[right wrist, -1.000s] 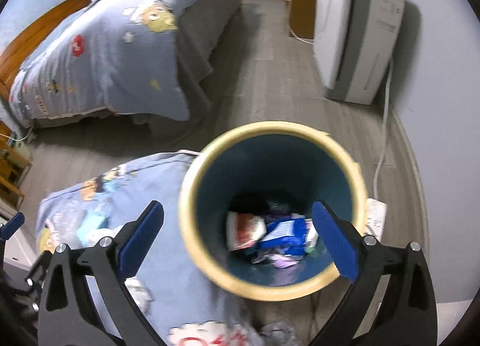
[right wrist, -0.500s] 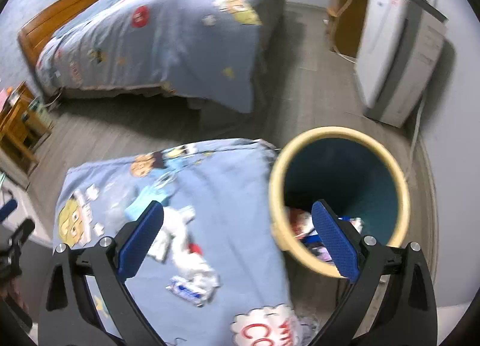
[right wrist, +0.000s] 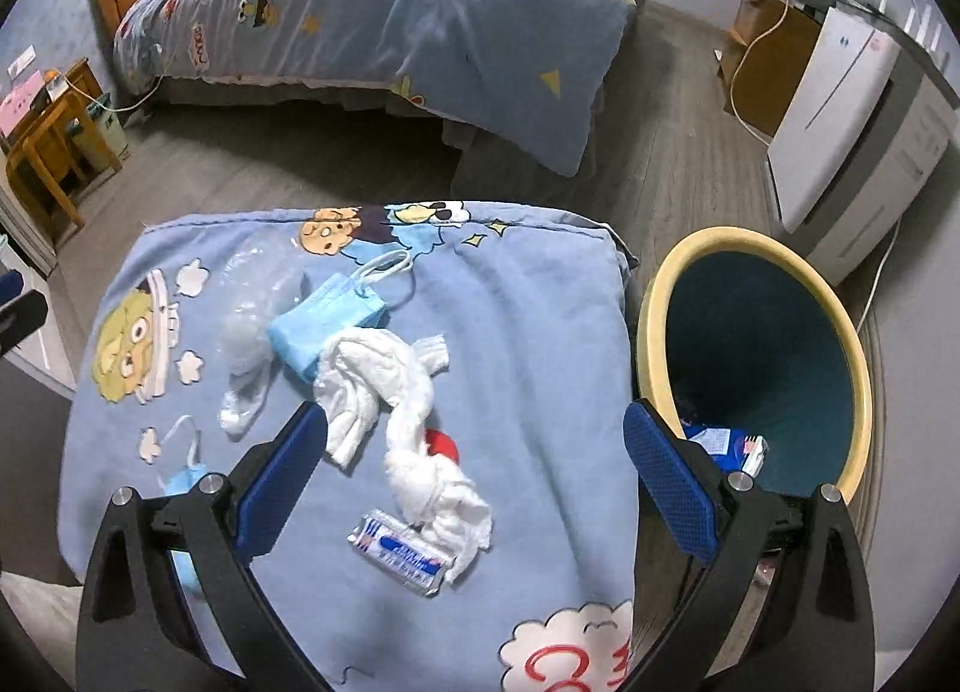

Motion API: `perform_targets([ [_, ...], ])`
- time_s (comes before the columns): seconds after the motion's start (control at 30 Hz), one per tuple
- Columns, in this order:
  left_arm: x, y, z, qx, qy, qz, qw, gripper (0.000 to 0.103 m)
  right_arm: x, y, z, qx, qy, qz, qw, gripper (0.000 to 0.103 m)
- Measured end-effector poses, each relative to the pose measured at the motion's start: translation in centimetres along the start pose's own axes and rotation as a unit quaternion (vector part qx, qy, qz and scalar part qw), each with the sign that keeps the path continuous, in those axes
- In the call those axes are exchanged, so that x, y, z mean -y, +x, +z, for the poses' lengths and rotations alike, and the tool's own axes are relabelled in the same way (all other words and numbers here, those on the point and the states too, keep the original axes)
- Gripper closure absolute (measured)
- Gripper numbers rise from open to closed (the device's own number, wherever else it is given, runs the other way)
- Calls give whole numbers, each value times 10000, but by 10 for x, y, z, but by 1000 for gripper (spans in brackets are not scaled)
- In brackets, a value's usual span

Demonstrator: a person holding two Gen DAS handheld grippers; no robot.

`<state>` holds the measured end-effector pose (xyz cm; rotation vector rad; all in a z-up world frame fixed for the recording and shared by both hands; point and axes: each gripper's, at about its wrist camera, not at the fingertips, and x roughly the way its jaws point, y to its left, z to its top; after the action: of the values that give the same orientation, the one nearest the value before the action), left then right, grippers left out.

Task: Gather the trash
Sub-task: 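Move both tools back over the cushion, then grasp the clear plastic bag with the left tool while the right tool grasps the white tissue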

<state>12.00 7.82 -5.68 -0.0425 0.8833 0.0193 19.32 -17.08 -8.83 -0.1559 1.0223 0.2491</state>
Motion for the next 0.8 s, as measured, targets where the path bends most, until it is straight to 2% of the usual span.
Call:
perform_targets([
  [0.3, 18, 37, 6, -169, 251, -42, 9995, 5, -4, 29, -4, -161, -247, 221, 9993, 7],
  [0.37, 25, 48, 6, -236, 389, -82, 9989, 5, -7, 37, -7, -310, -360, 260, 9985, 13],
  [0.6, 41, 78, 9, -464, 576, -218, 9970, 7, -9, 49, -11, -512, -503, 503, 9962, 21],
  [0.67, 48, 85, 11, -534, 686, -255, 9959, 8, -8, 50, -12, -569, -535, 592, 9952, 32],
  [0.8, 59, 97, 11, -630, 851, -322, 9939, 10, -7, 55, -14, -700, -566, 698, 9935, 44],
])
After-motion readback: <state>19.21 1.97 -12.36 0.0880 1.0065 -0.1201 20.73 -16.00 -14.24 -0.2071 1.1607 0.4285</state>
